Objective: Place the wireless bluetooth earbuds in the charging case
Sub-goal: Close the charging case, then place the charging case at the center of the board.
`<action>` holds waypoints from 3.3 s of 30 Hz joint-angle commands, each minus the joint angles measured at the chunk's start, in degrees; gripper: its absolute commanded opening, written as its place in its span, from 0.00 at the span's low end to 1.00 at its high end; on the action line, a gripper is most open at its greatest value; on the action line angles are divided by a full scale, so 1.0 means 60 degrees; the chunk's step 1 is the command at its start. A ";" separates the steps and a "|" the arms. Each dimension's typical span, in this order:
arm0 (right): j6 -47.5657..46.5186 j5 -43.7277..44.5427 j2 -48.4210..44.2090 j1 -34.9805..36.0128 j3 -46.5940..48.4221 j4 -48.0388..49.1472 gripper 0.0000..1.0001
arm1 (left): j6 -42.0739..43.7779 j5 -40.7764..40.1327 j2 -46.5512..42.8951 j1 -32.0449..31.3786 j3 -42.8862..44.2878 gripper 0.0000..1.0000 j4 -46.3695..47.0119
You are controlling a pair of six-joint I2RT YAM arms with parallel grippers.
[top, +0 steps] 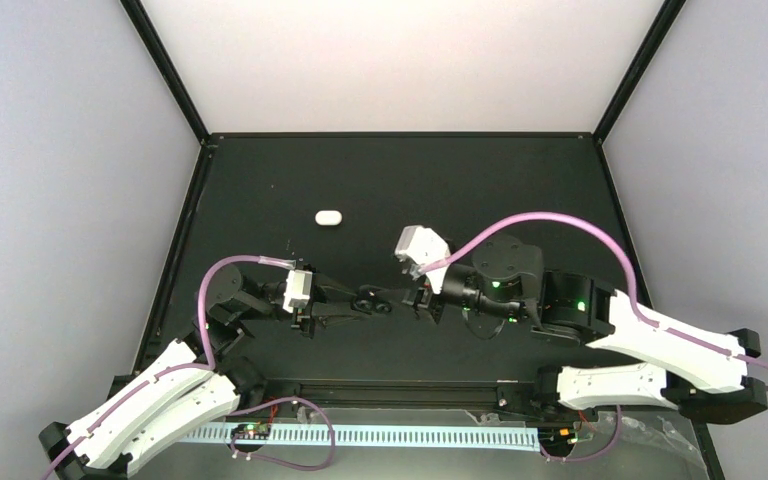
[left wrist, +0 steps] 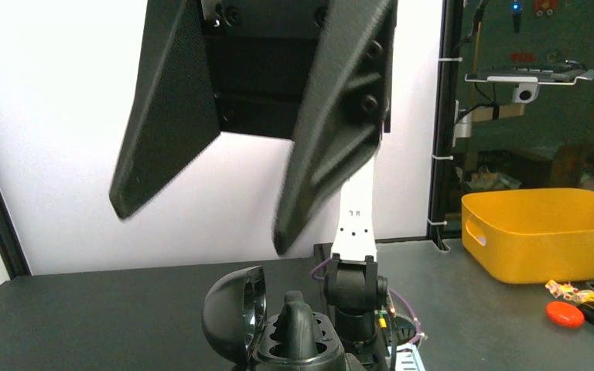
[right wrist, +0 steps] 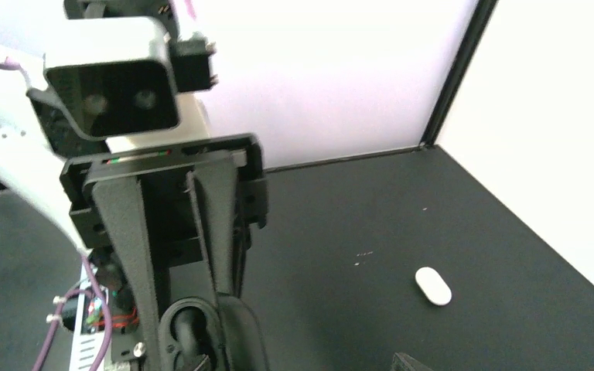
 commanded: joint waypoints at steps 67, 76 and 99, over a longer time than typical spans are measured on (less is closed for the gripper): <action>0.2738 0.1548 -0.2683 -0.0988 -0.4937 0.4475 0.65 | -0.0095 -0.5858 0.0584 -0.0058 0.0234 0.01 -0.1146; 0.3178 0.2415 -0.2960 -0.0990 -0.5702 0.3913 0.66 | -0.1949 -0.7183 0.2899 0.0320 0.1079 0.01 -0.2206; 0.3601 0.3546 -0.4945 -0.0989 -0.7907 0.3721 0.66 | -0.4779 -0.4253 0.7210 0.5205 0.2206 0.01 -0.1336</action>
